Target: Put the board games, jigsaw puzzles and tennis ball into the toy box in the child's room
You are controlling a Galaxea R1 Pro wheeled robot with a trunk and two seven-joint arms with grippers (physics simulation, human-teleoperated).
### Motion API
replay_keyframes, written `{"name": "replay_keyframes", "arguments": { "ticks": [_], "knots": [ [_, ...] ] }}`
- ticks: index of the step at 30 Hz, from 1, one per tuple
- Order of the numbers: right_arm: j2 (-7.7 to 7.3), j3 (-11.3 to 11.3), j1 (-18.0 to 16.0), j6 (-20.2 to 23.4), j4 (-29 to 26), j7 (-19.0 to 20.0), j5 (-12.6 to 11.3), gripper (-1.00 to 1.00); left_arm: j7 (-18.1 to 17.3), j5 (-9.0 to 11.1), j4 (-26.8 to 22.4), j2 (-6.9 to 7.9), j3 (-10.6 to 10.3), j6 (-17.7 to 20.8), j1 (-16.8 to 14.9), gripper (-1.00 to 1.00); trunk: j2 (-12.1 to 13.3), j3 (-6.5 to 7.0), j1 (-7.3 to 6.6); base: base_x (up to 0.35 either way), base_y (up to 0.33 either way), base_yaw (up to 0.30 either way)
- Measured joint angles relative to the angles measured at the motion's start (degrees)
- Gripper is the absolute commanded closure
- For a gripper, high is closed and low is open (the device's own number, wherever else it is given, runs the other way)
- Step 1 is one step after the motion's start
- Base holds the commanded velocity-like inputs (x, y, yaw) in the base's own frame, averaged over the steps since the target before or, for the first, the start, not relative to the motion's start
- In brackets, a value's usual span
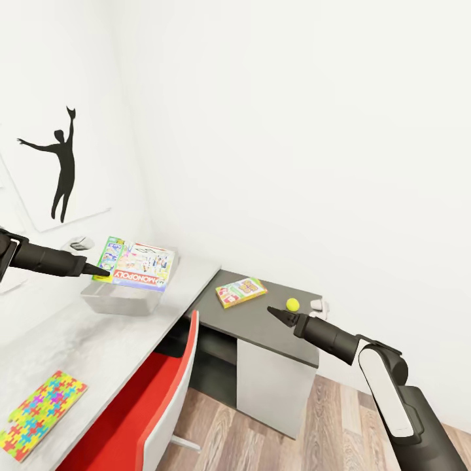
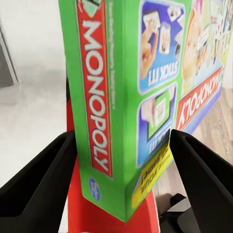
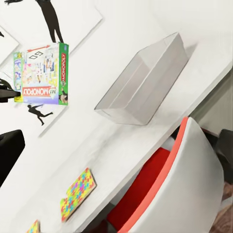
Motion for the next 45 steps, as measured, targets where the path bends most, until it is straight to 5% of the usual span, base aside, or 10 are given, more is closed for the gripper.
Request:
{"name": "replay_keyframes", "arguments": {
  "ticks": [21,45],
  "knots": [
    [-0.05,-0.04,-0.01,0.09,-0.05,-0.01,0.00,-1.00,0.01,0.04,0.00,-0.65,-0.08,0.13,0.01,1.00,0.00,0.00,0.01,0.293,-0.074,0.167],
    [-0.06,-0.05,0.00,0.07,0.02,-0.01,-0.01,-1.00,0.00,-0.07,0.00,-0.88,-0.01,0.22,-0.01,1.00,0.00,0.20,0.01,0.198,-0.062,-0.016]
  ]
}}
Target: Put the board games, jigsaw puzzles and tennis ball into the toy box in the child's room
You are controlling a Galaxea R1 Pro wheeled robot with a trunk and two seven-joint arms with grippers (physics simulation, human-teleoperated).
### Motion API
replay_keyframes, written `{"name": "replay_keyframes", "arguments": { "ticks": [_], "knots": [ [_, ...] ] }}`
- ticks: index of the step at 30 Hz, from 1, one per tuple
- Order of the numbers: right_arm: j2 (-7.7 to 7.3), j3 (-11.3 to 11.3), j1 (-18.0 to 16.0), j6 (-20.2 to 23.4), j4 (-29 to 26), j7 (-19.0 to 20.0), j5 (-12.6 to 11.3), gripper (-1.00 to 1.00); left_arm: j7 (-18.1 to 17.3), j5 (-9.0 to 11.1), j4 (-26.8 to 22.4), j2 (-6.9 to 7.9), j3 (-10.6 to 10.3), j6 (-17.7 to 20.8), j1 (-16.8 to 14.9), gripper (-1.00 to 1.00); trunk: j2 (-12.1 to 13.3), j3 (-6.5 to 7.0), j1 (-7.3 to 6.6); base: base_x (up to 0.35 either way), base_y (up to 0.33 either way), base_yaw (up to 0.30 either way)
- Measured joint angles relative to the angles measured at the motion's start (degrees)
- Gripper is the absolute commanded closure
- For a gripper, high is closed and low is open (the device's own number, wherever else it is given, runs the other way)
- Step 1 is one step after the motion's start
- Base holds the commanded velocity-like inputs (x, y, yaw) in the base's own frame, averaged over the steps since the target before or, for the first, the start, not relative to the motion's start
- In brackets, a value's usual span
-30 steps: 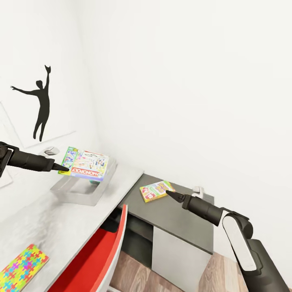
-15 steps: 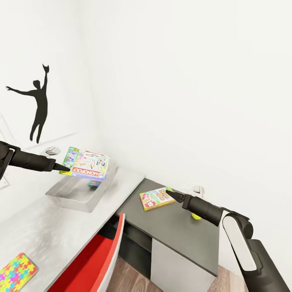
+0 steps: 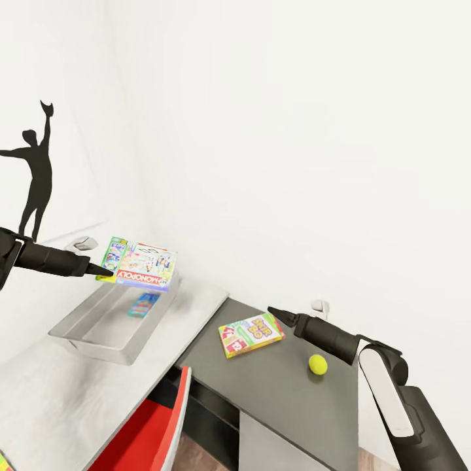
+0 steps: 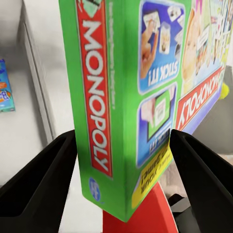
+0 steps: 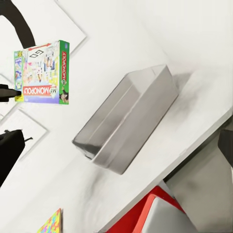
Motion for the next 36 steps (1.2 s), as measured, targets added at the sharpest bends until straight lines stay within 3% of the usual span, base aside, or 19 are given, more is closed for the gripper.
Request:
{"name": "replay_keyframes", "arguments": {
  "ticks": [10,24,29,32,36],
  "knots": [
    [0.00,0.02,0.04,0.01,0.00,0.00,0.00,-1.00,0.01,0.01,0.00,0.04,-0.07,-0.01,0.00,1.00,0.00,0.02,0.00,0.149,0.058,-0.003],
    [0.01,0.03,0.03,0.02,0.02,-0.01,0.00,-1.00,0.02,-0.07,0.18,0.08,-0.25,-0.20,0.01,1.00,0.01,0.02,0.02,0.141,-0.089,0.000],
    [0.01,0.01,0.02,0.01,0.02,0.01,0.00,-1.00,1.09,-1.80,0.58,0.09,-0.17,-0.23,0.00,1.00,0.01,0.02,0.02,0.006,-0.004,0.000],
    [0.00,0.00,0.04,0.01,0.02,0.04,-0.01,-1.00,3.56,-3.47,1.01,0.19,0.12,-0.28,0.01,1.00,0.01,0.02,0.02,0.001,-0.001,0.000],
    [0.00,0.00,0.04,0.01,0.02,0.03,0.00,-1.00,5.30,-3.93,4.29,0.33,0.42,-0.58,0.01,1.00,0.01,0.02,0.02,0.000,0.000,0.000]
  ]
}}
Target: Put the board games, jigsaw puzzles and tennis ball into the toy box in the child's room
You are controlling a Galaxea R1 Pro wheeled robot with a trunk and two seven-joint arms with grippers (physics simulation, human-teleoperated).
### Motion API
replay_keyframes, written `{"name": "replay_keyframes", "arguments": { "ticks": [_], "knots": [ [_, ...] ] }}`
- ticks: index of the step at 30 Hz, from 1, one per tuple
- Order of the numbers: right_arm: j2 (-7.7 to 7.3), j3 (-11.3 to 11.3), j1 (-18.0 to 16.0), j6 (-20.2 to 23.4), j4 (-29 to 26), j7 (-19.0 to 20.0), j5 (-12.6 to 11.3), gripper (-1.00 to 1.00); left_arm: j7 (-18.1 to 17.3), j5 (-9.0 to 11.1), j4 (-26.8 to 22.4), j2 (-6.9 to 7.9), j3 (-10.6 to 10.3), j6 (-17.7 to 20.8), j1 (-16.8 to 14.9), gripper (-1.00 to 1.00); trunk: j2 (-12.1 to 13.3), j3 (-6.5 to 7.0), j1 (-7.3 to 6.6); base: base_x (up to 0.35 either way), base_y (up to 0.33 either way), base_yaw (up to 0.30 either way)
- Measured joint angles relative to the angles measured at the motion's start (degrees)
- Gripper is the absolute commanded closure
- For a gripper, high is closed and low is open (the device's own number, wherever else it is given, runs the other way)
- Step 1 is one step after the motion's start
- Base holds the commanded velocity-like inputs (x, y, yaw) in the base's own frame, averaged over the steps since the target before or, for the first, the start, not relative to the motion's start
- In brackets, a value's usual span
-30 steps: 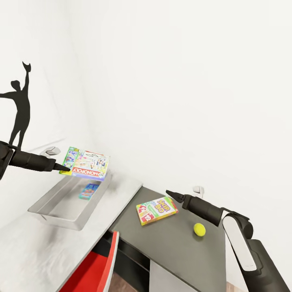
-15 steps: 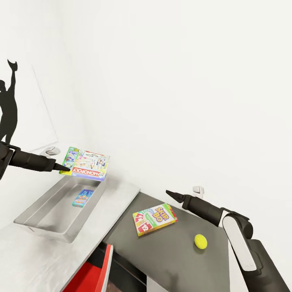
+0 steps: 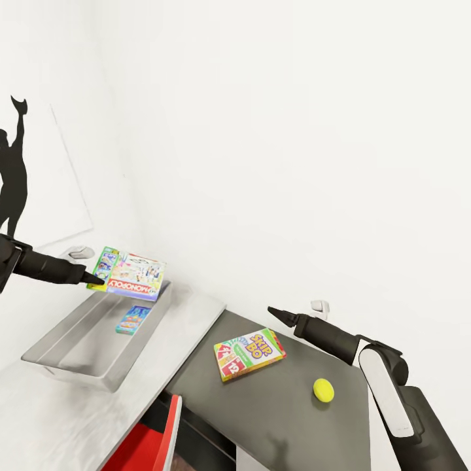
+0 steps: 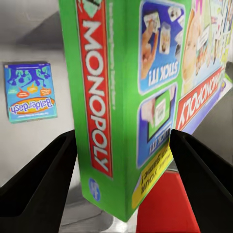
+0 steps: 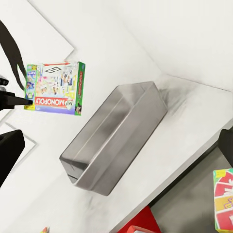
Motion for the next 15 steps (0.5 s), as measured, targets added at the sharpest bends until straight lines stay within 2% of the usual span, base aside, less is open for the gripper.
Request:
{"name": "replay_keyframes", "arguments": {
  "ticks": [4,8,15],
  "knots": [
    [0.00,0.00,0.03,0.00,0.00,0.01,0.00,-1.00,0.53,-0.23,4.04,0.26,0.14,-0.38,0.00,1.00,0.00,0.00,0.00,0.000,0.000,0.000],
    [0.00,0.00,0.12,0.00,0.00,0.00,0.00,-1.00,0.68,-0.28,5.22,0.52,0.10,-0.54,-0.01,1.00,0.00,0.00,0.00,0.000,0.029,0.000],
    [0.00,0.00,0.21,-0.01,0.00,0.04,0.00,-1.00,0.75,-0.28,5.69,0.74,-0.03,-1.77,-0.01,1.00,0.00,0.00,0.00,0.003,0.145,0.000]
  ]
}}
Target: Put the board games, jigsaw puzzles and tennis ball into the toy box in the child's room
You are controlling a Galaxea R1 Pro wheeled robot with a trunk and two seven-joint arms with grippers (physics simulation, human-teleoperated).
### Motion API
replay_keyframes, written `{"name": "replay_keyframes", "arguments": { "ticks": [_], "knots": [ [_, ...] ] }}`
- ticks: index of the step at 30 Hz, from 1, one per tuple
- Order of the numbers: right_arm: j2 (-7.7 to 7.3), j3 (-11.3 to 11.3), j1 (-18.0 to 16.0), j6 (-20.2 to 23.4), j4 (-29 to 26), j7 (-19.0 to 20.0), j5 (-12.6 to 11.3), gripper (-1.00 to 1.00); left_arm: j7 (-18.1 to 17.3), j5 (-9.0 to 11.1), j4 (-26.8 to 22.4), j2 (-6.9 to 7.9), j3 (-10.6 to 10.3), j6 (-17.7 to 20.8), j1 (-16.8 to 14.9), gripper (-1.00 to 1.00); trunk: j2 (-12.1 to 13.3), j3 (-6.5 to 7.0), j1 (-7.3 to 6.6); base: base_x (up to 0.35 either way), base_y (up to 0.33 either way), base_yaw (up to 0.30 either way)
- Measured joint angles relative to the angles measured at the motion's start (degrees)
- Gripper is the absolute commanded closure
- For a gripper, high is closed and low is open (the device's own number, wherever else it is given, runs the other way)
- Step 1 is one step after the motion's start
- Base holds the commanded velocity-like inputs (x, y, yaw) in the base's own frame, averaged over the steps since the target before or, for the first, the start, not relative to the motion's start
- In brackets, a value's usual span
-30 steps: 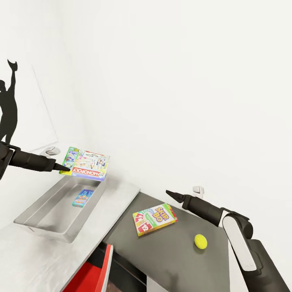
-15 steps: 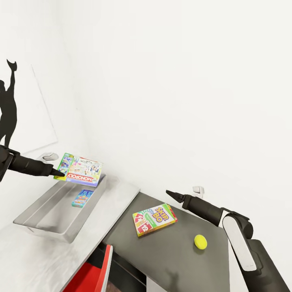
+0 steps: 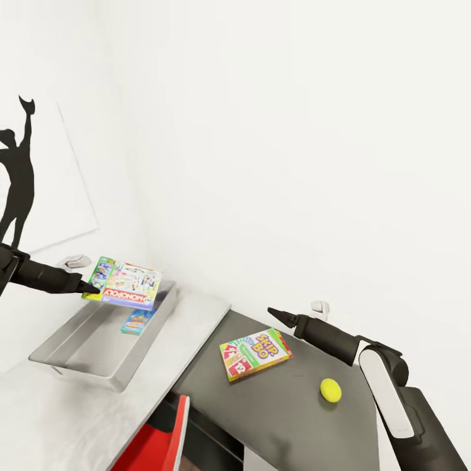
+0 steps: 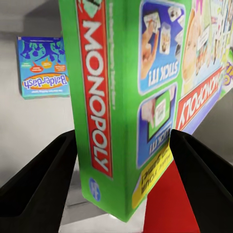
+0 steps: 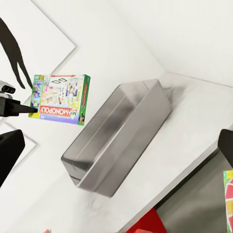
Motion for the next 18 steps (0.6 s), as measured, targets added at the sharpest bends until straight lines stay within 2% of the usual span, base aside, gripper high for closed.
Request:
{"name": "replay_keyframes", "arguments": {
  "ticks": [18],
  "knots": [
    [0.00,0.00,0.01,0.00,0.00,-0.02,0.00,-1.00,-0.08,0.00,0.05,-0.53,-0.25,-0.33,0.01,1.00,0.00,0.00,0.00,0.066,0.028,0.000]
  ]
}}
